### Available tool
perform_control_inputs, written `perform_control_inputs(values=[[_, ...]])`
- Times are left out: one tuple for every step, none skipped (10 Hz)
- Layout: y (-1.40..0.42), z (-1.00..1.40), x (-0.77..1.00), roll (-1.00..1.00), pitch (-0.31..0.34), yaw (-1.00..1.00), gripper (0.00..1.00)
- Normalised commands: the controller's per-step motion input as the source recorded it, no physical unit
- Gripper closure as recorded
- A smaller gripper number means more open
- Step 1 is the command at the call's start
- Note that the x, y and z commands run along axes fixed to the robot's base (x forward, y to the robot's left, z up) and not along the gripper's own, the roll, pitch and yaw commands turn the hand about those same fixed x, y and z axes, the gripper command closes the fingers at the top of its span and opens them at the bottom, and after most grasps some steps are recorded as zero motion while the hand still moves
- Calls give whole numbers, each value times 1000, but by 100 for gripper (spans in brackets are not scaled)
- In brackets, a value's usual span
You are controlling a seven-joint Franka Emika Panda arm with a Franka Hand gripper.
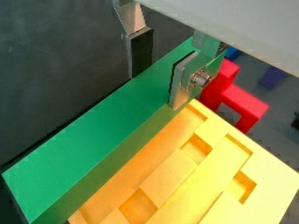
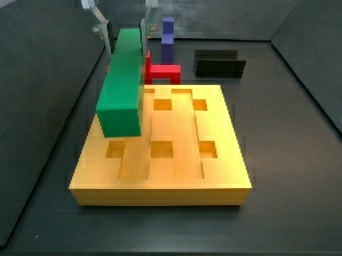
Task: Pick up the green object. Move up. Move to above the board. Insert the green object.
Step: Insert the green object.
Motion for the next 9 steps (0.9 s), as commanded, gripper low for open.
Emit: perform_control_inputs(values=[[0,-571,237,0,-121,-174,100],[0,-286,157,16,0,-46,100],[0,-9,83,76,7,0,100],[0,-100,149,116,0,0,100],[0,-103,40,63,0,0,100],[0,-66,0,10,0,0,100],[0,-80,0,14,-20,0,100],[0,-91,0,0,-39,0,100],[0,-29,0,0,-104,0,100]])
